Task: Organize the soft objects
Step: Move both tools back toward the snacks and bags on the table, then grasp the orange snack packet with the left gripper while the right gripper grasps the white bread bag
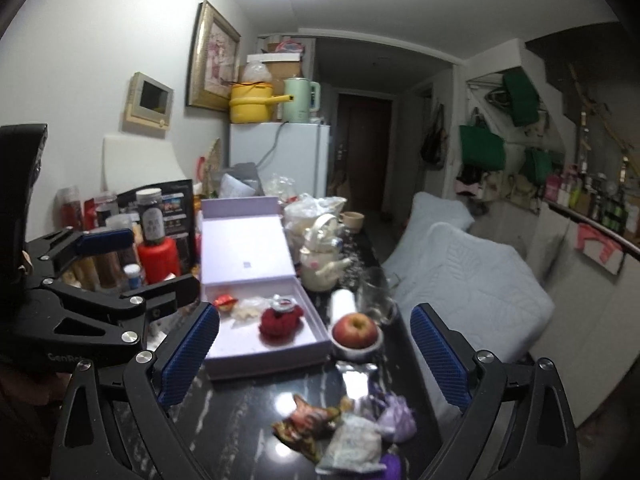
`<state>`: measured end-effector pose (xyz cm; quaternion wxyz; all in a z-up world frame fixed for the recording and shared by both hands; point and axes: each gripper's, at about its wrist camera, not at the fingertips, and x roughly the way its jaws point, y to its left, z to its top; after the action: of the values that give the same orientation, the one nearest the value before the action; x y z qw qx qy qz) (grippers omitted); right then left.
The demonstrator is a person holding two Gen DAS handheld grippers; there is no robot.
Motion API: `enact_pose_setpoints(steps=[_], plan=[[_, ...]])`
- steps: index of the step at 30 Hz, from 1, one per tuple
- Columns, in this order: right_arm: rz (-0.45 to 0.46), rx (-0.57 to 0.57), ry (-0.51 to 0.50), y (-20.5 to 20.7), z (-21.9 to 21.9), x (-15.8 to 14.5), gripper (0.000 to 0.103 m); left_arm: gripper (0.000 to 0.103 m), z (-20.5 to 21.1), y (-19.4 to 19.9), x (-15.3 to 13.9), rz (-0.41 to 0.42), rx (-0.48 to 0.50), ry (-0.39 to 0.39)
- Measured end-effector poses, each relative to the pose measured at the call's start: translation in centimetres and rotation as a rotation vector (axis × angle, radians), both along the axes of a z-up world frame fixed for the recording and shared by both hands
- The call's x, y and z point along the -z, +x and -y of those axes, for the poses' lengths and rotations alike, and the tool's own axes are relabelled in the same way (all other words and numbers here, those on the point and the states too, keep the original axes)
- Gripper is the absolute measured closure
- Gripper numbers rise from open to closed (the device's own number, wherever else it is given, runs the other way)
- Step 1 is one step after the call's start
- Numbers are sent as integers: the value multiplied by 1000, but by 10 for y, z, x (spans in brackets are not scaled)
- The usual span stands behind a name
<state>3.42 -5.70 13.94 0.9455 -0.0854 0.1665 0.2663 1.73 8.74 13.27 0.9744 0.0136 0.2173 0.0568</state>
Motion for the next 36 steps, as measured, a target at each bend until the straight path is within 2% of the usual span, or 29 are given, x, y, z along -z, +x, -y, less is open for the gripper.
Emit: enact_pose_setpoints(steps=[9, 19, 36], plan=[[-55, 42, 3, -21, 27, 40, 5, 0, 27, -15, 30, -30, 49, 4], [-114, 122, 1, -29, 56, 84, 5, 0, 45, -9, 70, -91, 78, -28], [-217, 124, 13, 10, 78, 157, 5, 0, 55, 42, 153, -249, 140, -84]])
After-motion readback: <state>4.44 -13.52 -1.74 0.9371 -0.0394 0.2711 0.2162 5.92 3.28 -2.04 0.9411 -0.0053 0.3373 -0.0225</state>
